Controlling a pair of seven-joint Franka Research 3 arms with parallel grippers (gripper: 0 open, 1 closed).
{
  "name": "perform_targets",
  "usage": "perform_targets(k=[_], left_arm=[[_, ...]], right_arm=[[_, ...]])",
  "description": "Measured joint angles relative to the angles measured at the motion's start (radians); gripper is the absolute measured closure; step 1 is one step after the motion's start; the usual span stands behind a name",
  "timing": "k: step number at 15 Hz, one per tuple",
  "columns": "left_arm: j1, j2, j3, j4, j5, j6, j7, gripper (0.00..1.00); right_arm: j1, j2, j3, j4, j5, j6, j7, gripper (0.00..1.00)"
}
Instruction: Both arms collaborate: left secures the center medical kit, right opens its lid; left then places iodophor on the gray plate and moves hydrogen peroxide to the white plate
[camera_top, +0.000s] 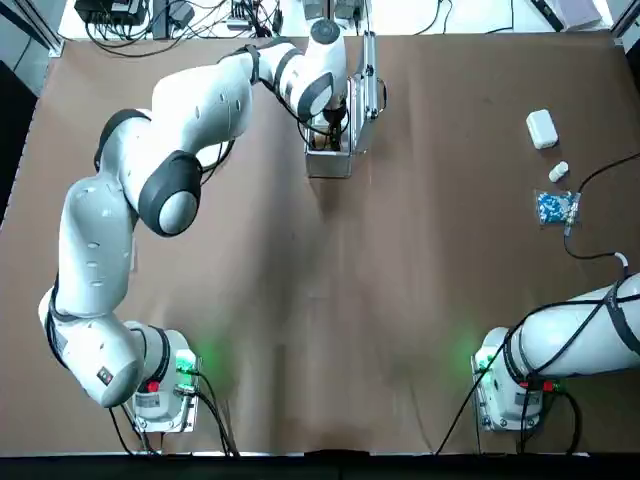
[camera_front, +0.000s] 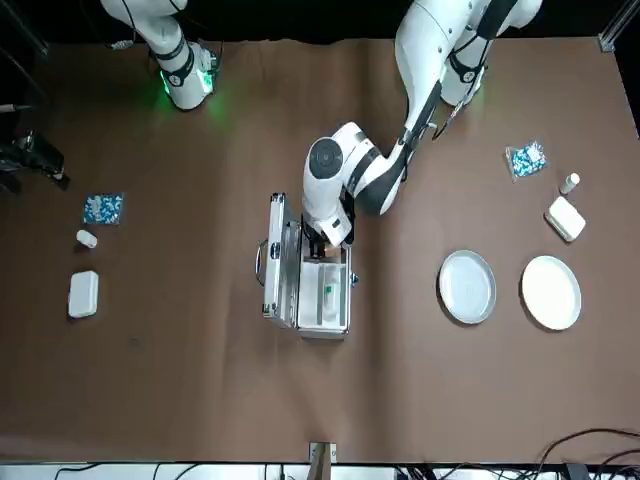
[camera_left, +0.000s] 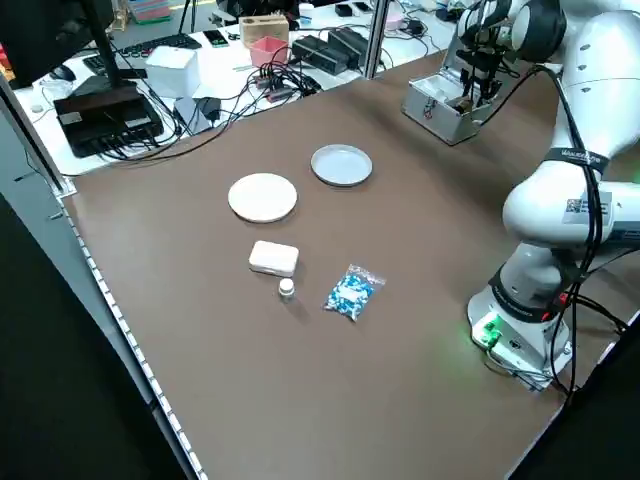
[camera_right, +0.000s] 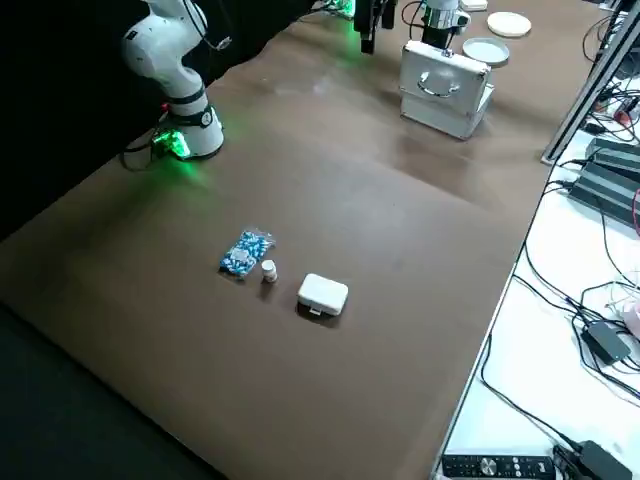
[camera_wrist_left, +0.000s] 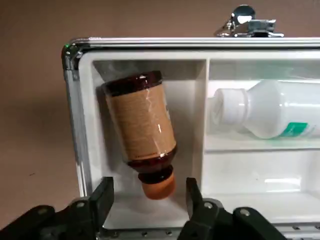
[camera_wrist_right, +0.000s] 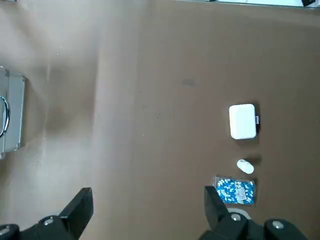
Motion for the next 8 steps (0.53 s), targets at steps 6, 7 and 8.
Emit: perform_targets(k=[6, 7, 8], left_arm=[[0.001, 0.01, 0.0, 0.0, 0.0, -0.002, -0.001, 0.35], [0.001, 0.011, 0.0, 0.0, 0.0, -0.002, -0.002, 0.36], [0.001, 0.014, 0.0, 0.0, 0.0, -0.002, -0.005, 0.36]], right_arm=[[0.0, 0.0, 0.0, -0.005, 0.0, -0.004, -0.002, 0.02], [0.001, 0.0, 0.001, -0.006, 0.0, -0.005, -0.002, 0.02], [0.002, 0.0, 0.002, -0.006, 0.0, -0.007, -0.002, 0.02]])
